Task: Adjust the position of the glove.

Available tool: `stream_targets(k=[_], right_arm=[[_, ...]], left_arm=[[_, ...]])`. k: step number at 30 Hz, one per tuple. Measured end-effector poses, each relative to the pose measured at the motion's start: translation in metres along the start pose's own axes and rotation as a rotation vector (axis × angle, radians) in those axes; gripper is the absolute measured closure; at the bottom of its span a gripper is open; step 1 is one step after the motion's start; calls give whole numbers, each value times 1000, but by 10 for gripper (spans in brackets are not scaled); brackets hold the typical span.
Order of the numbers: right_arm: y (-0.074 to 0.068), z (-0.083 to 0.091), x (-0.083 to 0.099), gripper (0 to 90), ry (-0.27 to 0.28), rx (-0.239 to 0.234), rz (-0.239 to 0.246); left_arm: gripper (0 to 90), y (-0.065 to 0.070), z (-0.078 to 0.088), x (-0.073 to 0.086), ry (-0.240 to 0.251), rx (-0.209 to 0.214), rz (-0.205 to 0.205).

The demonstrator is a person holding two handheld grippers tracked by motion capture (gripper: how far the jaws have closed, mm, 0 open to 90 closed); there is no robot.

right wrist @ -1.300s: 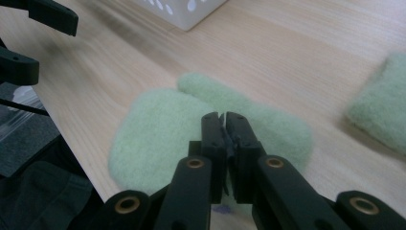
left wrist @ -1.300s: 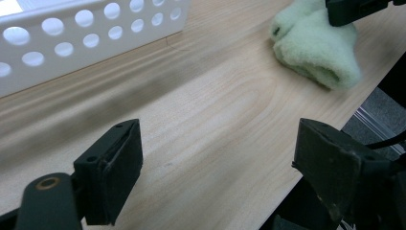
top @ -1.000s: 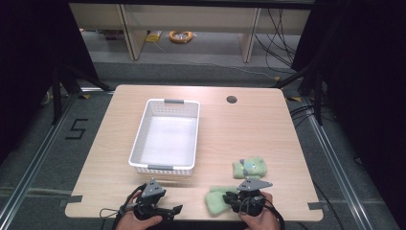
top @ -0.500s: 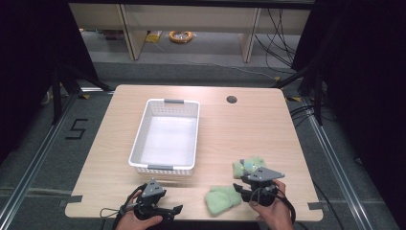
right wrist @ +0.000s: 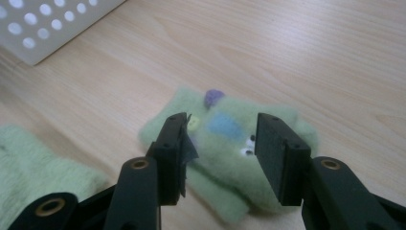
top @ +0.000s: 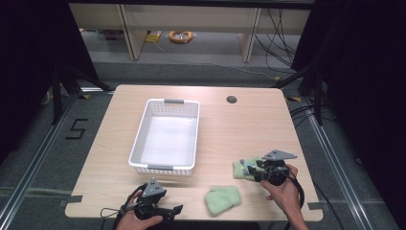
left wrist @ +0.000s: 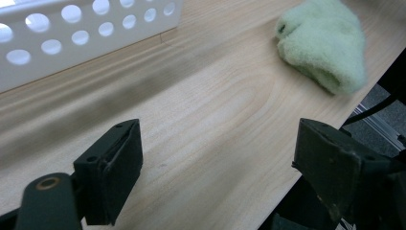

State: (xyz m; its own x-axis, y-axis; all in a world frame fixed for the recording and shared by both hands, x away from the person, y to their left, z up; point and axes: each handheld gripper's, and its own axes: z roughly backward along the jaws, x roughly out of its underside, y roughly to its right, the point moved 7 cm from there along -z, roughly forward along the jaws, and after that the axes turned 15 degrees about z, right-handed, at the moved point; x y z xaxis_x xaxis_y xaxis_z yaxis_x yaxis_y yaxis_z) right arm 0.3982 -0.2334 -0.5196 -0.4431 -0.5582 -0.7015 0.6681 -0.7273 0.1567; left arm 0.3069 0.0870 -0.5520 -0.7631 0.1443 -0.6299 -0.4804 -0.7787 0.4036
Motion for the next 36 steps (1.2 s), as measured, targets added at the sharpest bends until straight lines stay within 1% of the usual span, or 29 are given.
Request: stream_targets(k=[1, 2, 3, 4, 5, 6, 7, 10, 11, 12, 13, 14, 15, 17, 18, 19, 20, 21, 25, 26, 27, 28, 30, 31, 32, 33, 34, 35, 36], right_arm=[[0, -2, -2, 552, 0, -4, -26], [3, -9, -4, 550, 6, -14, 13], [3, -11, -4, 548, 1, -18, 9], [3, -11, -4, 545, -19, -8, -9], [3, -14, -6, 541, -21, -7, -24], [0, -16, -6, 533, -37, -30, -60], [1, -18, -6, 530, -35, -22, -46], [2, -22, -5, 530, -39, -32, -41], [1, -23, -4, 530, -48, -24, -48], [-1, -24, -4, 531, -62, -34, -66], [-1, -24, -4, 531, -62, -34, -66], [-3, -27, -4, 531, -74, -54, -73], [-3, -27, -4, 531, -74, -54, -73], [-3, -30, -2, 535, -88, -45, -67], [-3, -32, 0, 537, -89, -52, -50], [-4, -32, 0, 539, -99, -67, -65], [-3, -33, 0, 542, -89, -58, -49], [-2, -32, 0, 546, -90, -47, -51], [-2, -33, 3, 557, -103, -43, -46], [-3, -33, 3, 562, -104, -41, -55], [-2, -34, 4, 571, -102, -35, -37], [-3, -34, 4, 581, -110, -36, -47], [-2, -36, 4, 595, -94, -30, -15], [-2, -36, 4, 595, -94, -30, -15], [-4, -35, 5, 623, -111, -33, -24], [-4, -35, 6, 638, -112, -45, -20], [-4, -35, 6, 638, -112, -45, -20], [-2, -36, 7, 654, -106, -30, -5], [-1, -36, 8, 679, -99, -31, 0]], left_arm=[[163, 0, 0, 0, 0, 0, 2], [163, 0, 0, 0, 0, 1, 1], [163, 1, -1, 0, 6, 3, 6], [163, 1, -1, 0, 6, 4, 6], [163, 1, 0, 0, 4, 5, 6], [163, 1, 0, 0, 2, 7, 7], [163, 1, 0, 0, 4, 6, 8], [163, 1, 0, 0, 5, 10, 9], [163, 1, 0, 0, -5, 11, 8], [163, 1, 0, 0, -1, 8, 6], [163, 1, 0, 0, -1, 8, 6], [163, 1, 0, 0, -1, 6, -2], [163, 1, 0, 0, -1, 6, -2], [163, 1, 1, 0, -6, 6, -6], [163, 1, 0, 0, 5, 8, 6], [163, 1, 0, 0, 4, 8, 7], [163, 1, 0, 0, 4, 8, 8], [163, 1, 0, 0, 4, 8, 8], [163, 1, 1, 0, -4, 7, -5], [163, 1, 1, 0, -5, 7, -6], [163, 1, 1, 0, -5, 8, -5], [163, 1, 1, 0, -4, 8, -6], [163, 1, 1, 0, -4, 8, -5], [163, 1, 1, 0, -3, 8, -3], [163, 1, 1, 0, -5, 8, -3], [163, 1, 1, 0, -6, 8, -3], [163, 1, 1, 0, -6, 8, -3], [163, 1, 0, 0, -2, 7, -3], [163, 2, 1, 1, -16, 13, -1]])
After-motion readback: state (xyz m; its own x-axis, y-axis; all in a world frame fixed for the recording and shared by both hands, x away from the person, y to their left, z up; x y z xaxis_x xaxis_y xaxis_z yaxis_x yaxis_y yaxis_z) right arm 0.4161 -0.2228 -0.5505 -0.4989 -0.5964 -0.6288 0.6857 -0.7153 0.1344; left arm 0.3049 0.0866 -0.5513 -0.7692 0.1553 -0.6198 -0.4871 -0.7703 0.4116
